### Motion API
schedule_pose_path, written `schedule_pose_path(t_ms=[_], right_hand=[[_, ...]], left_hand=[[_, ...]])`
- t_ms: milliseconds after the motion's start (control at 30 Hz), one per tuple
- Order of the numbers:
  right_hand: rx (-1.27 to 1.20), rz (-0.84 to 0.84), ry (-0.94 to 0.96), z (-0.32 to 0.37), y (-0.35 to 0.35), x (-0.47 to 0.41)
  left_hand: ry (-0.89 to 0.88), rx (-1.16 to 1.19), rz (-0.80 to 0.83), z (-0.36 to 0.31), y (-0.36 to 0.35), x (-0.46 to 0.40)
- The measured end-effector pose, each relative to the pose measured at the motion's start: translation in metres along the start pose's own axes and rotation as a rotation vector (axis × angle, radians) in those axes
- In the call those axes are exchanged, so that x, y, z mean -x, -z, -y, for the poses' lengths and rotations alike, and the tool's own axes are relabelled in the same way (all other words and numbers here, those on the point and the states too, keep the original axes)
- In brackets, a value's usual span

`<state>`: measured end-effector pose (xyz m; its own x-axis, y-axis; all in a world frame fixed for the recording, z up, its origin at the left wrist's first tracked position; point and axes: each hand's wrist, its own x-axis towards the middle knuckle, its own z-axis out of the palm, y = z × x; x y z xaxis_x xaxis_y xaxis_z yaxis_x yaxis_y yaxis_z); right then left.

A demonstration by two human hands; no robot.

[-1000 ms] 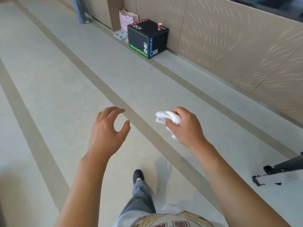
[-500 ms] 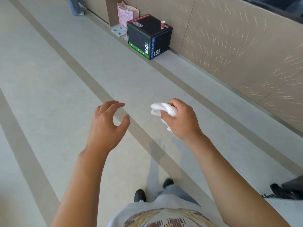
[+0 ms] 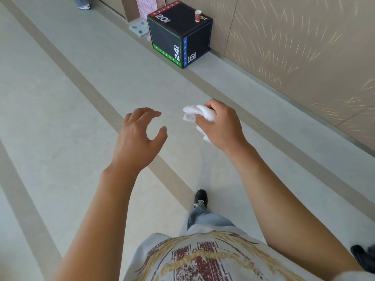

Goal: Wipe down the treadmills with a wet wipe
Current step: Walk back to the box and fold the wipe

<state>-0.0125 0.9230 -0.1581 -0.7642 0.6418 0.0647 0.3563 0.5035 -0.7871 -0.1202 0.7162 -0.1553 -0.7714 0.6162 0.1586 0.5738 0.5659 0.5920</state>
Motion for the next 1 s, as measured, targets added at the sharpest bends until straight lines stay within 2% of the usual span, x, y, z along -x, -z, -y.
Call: schedule_pose_path(t_ms=[200,400,500,800,1000], right_hand=[[-0.063,-0.01,-0.013,-0.027,0.034,-0.099],[-0.109,0.05,-0.06,-0.06,0.04,-0.153],[-0.104,0.014,-0.066,-0.073,0.05,-0.181],[-0.031,-0.062,-0.06,-0.102,0.059,-0.276],[-0.034,-0.033,-0.047,-0.107,0.035,-0.387]], left_hand=[[-0.021,-0.031,-0.018,-0.04,-0.028,-0.102],[-0.044,-0.061,0.024,-0.061,-0.057,-0.17],[-0.063,-0.059,0.037,-0.065,-0.071,-0.205],[-0.111,-0.033,0.07,-0.059,-0.114,-0.314],[-0.076,-0.01,0.039,-0.03,-0.13,-0.412]])
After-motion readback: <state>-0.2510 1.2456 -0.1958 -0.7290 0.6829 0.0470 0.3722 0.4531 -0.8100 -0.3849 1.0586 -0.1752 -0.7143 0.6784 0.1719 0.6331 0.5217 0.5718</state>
